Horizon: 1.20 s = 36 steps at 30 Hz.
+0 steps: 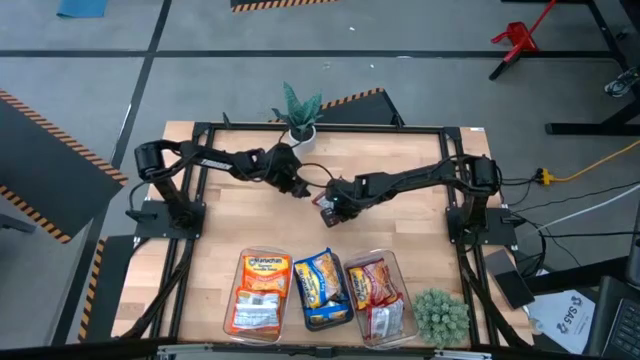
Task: Sort Maruchan noodles
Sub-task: Put the red noodle pack into the right transparent bin
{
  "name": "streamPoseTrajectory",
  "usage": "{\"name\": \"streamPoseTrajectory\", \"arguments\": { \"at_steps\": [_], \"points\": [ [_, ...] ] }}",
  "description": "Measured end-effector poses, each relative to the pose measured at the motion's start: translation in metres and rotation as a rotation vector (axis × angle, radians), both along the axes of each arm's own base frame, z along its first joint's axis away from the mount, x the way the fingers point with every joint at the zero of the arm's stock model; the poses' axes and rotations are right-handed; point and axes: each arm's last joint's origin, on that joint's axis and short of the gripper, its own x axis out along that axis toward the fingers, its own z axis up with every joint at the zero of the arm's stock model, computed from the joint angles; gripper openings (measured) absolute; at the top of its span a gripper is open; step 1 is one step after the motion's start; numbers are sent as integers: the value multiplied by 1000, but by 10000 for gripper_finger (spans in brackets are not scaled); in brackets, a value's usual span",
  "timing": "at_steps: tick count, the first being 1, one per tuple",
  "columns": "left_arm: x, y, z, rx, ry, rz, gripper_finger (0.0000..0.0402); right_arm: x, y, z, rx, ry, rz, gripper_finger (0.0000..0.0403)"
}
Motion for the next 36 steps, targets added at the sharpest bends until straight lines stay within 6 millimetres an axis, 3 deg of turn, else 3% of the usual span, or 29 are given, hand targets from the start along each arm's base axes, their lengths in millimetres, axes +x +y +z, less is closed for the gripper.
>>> {"name": "streamPoseTrajectory", "arguments": {
  "at_steps": [12,17,26,36],
  "points": [
    [21,-8,-28,-138,-51,53,266,6,1,3,-40,-67,47,0],
    [29,-5,-28,-164,-144,90,267,6,3,3,-60,-71,117,0],
    [34,-12,-37,-162,-136,76,264,12,14,7,-101,-144,205,0],
    [48,-14,-36,-86,-153,116,246,14,13,10,-115,-155,193,0]
  ]
}}
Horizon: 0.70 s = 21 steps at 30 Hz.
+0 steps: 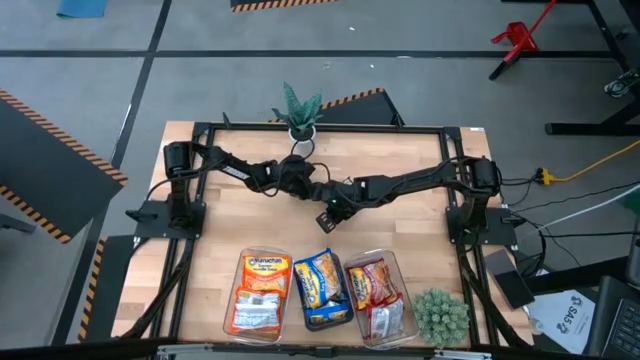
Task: Sort Maruchan noodles
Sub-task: Put the red noodle pack into the right transparent bin
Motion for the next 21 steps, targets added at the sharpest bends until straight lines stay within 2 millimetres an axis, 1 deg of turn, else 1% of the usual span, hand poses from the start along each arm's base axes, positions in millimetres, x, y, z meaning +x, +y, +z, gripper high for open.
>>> {"name": "streamPoseTrajectory", "arguments": {
  "at_steps": [3,5,6,7,10,12,14,15,18,21],
  "points": [
    [1,-1,0,9,8,8,220,1,1,4,17,17,8,0],
    [1,0,0,26,14,23,200,-1,1,15,14,28,14,0],
    [1,-1,0,35,16,23,189,-1,1,24,7,15,20,0],
    [1,0,0,40,16,22,179,-4,1,34,0,16,29,0],
    [1,1,0,55,21,36,149,-17,0,55,-40,57,39,0],
    [1,1,0,62,21,39,129,-29,0,69,-84,87,34,0],
    [1,1,0,67,20,37,108,-39,-1,86,-124,81,21,0],
    [1,1,0,72,20,39,97,-45,-2,90,-144,95,9,1],
    [1,1,0,83,19,49,62,-55,-4,93,-191,164,-44,12],
    [2,2,1,103,6,47,24,-62,-7,91,-199,229,-81,44]
  ]
}}
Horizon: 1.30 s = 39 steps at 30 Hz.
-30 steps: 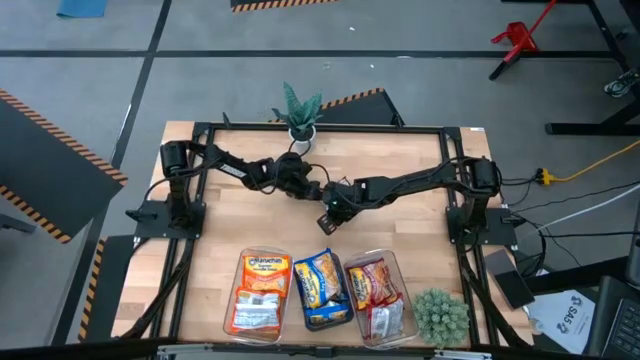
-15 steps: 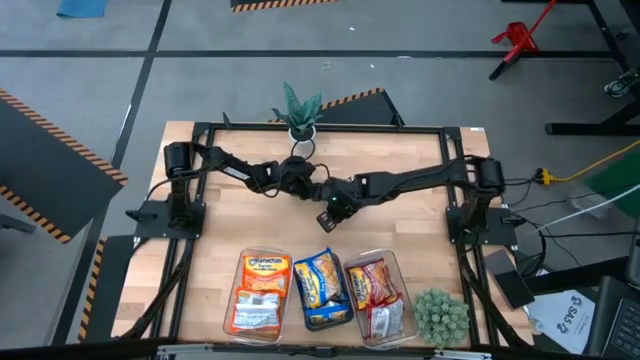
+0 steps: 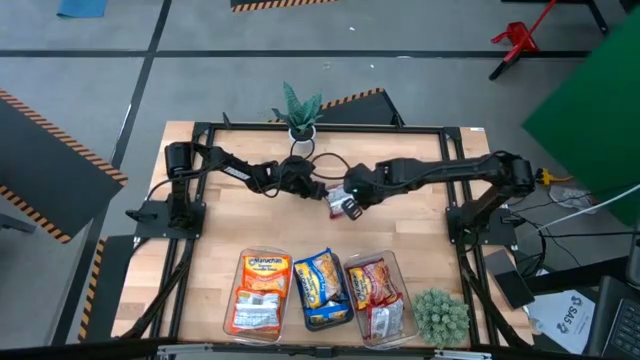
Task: Sort Maruchan noodles
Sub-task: Put the red noodle pack into the right transparent bin
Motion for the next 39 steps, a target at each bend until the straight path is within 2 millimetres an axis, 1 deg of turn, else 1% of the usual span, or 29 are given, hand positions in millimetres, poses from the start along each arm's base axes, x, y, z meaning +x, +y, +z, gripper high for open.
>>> {"name": "streamPoseTrajectory", "arguments": {
  "at_steps": [2,7,10,12,15,19,22,25,29,32,35,39],
  "points": [
    [1,0,1,0,-18,-11,9,-2,0,-2,3,25,-10,76],
    [1,-2,8,-30,-53,-36,5,-2,0,0,-16,18,-8,160],
    [1,-4,19,-42,-99,-40,4,-9,0,12,-31,-24,-17,195],
    [2,-5,29,-42,-138,-42,3,-16,0,23,-43,-61,-41,207],
    [2,-8,41,-34,-174,-48,3,-29,0,44,-63,-134,-78,212],
    [0,-13,64,-31,-246,-55,2,-52,0,71,-87,-230,-132,209],
    [-1,-19,80,-19,-297,-70,2,-68,0,87,-108,-298,-172,204],
    [-3,-27,98,1,-361,-82,2,-80,-1,98,-138,-346,-195,199],
    [-5,-42,115,7,-409,-86,2,-88,-2,105,-189,-374,-225,194],
    [-5,-54,125,3,-458,-107,2,-89,-3,105,-217,-372,-240,193],
    [-4,-69,134,-32,-536,-131,2,-89,-3,105,-219,-371,-241,193],
    [-1,-93,142,-95,-616,-145,2,-89,-3,106,-230,-381,-269,193]
  ]
}}
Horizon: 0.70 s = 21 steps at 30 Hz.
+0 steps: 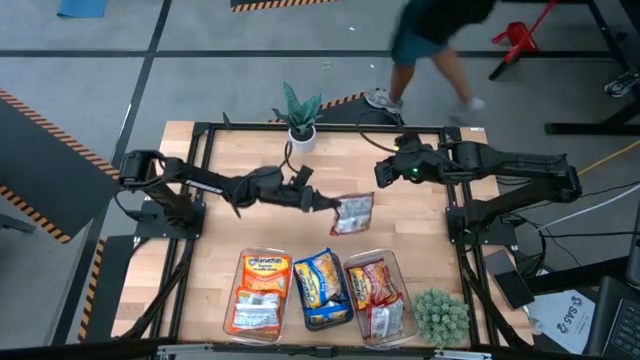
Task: Sort Maruchan noodles
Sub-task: Put the red noodle pack into the right transparent bin
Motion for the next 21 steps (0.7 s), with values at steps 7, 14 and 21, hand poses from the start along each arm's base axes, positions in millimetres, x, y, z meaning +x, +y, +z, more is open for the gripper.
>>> {"name": "streamPoseTrajectory", "arguments": {
  "at_steps": [7,14,21],
  "points": [
    [2,-36,3,-32,8,-6,2,-8,0,7,-54,-3,40,193],
    [16,-65,31,29,27,9,2,-20,1,15,-93,0,83,193],
    [31,-100,58,113,58,78,2,-36,2,20,-84,4,95,193]
  ]
}}
